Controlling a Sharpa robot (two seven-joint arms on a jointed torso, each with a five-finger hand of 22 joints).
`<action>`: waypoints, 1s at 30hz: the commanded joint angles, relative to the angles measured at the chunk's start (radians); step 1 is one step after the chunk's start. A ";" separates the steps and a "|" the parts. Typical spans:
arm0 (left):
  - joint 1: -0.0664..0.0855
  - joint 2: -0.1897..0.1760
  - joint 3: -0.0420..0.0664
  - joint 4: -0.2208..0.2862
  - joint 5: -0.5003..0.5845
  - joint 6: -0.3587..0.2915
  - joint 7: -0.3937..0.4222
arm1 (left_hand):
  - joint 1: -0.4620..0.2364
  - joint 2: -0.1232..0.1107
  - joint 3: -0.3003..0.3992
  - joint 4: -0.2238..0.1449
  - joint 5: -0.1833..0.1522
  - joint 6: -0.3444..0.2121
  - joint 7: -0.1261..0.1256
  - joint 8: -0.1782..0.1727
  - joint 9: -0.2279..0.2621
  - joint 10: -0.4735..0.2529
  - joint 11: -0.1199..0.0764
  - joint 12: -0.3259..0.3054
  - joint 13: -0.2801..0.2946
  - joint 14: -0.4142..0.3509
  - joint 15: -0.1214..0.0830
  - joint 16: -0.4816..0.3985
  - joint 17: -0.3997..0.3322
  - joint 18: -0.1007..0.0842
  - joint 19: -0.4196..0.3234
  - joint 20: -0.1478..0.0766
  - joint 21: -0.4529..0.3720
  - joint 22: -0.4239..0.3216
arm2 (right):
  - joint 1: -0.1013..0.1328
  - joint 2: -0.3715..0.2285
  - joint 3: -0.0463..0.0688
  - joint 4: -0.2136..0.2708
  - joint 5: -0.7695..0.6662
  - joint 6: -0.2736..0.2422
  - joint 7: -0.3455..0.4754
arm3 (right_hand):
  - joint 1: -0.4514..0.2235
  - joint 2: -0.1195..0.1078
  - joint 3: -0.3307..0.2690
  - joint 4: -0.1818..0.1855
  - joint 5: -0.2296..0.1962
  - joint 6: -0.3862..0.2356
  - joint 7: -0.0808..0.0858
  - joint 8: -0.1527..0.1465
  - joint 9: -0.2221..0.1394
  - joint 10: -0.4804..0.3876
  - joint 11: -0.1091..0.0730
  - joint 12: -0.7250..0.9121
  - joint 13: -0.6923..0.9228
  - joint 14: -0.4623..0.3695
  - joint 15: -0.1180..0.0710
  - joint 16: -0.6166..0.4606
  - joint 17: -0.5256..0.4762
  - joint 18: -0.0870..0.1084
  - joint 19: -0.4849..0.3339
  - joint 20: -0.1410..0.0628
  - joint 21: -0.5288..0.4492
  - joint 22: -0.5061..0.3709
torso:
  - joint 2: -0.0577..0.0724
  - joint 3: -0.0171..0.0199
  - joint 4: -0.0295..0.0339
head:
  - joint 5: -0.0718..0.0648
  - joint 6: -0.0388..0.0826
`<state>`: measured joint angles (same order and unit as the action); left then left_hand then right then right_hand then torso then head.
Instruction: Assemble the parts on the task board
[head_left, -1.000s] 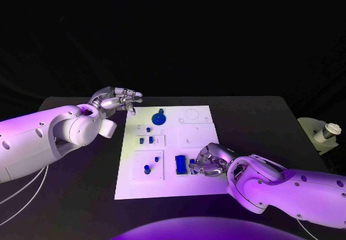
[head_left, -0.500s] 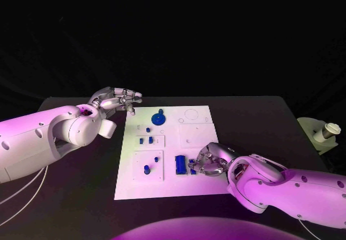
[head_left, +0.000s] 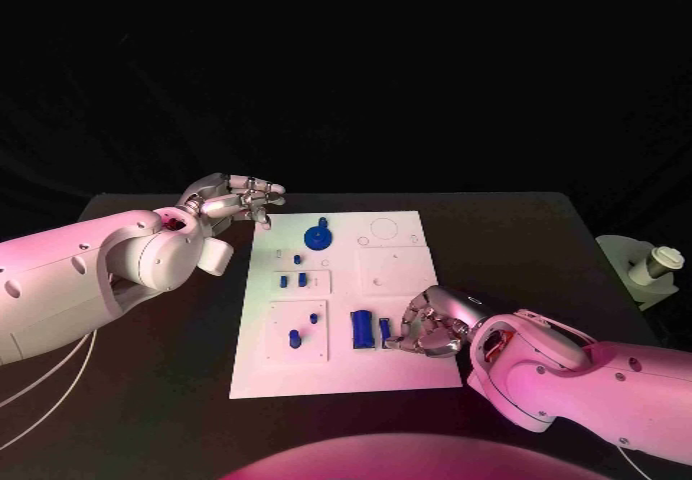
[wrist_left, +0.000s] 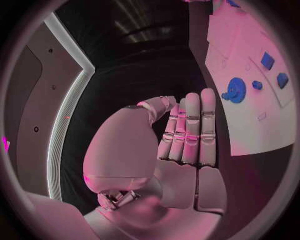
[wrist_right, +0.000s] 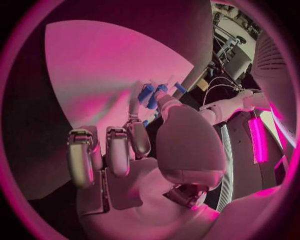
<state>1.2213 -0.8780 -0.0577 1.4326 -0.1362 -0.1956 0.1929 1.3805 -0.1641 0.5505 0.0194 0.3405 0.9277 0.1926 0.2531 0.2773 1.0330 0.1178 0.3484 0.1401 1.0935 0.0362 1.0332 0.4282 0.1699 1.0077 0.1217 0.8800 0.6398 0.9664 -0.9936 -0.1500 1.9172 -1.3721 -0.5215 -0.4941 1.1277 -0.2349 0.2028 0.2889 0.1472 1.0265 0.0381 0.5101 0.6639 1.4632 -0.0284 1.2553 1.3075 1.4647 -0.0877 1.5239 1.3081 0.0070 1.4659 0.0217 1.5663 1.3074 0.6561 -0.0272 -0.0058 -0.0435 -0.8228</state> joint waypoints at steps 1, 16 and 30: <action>0.001 0.002 0.001 0.002 0.001 0.017 0.003 | 0.001 0.010 0.006 0.002 0.002 -0.007 -0.001 0.006 -0.002 -0.004 0.001 0.004 0.001 -0.005 0.000 0.003 -0.001 0.015 0.007 0.003 -0.007 -0.001 | -0.001 -0.001 0.000 0.000 -0.009 0.027 0.037 | 0.017 0.042 -0.095 0.003 0.003 -0.020 -0.005 0.032 0.062 0.011 -0.006 0.011 0.106 0.085 -0.007 -0.003 0.154 -0.007 0.105 -0.007 0.005 0.263 | 0.000 -0.0006 0.0005 | 0.000 0.003; 0.001 0.002 0.000 0.001 0.001 0.018 0.001 | 0.001 0.010 0.006 0.002 0.002 -0.007 -0.001 0.006 -0.002 -0.004 0.001 0.004 0.001 -0.005 0.000 0.003 -0.001 0.015 0.007 0.003 -0.007 -0.001 | -0.002 0.018 0.000 -0.029 -0.030 0.047 0.014 | 0.082 0.101 -0.168 0.001 -0.054 -0.015 -0.014 0.061 0.128 0.019 -0.016 0.030 0.114 0.088 -0.014 0.004 0.168 -0.007 0.105 -0.012 0.005 0.263 | 0.002 -0.0013 0.0023 | 0.000 0.002; 0.001 0.001 0.000 0.002 0.001 0.017 -0.001 | -0.001 0.010 0.007 0.003 0.002 -0.007 -0.001 0.007 -0.002 -0.005 0.001 0.005 0.001 -0.005 0.000 0.004 -0.002 0.015 0.007 0.003 -0.008 -0.002 | -0.006 0.035 0.000 -0.046 -0.048 0.039 -0.001 | 0.096 0.110 -0.176 0.001 -0.059 -0.015 -0.016 0.064 0.138 0.021 -0.018 0.034 0.116 0.088 -0.016 0.005 0.170 -0.007 0.105 -0.013 0.005 0.263 | 0.001 -0.0011 0.0008 | 0.001 -0.004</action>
<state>1.2212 -0.8779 -0.0583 1.4322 -0.1363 -0.1929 0.1893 1.3805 -0.1641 0.5533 0.0222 0.3405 0.9277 0.1926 0.2531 0.2763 1.0330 0.1178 0.3484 0.1401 1.0935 0.0362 1.0331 0.4273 0.1700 1.0077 0.1218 0.8757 0.6389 0.9622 -0.9591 -0.1492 1.8737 -1.3977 -0.4914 -0.4810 1.2163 -0.1260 0.0320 0.2897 0.0923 1.0132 0.0299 0.5687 0.8007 1.4668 -0.0393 1.2844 1.3074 1.4648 -0.0951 1.5239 1.3077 0.0069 1.4661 0.0143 1.5663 1.3079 0.6576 -0.0286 -0.0046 -0.0420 -0.8257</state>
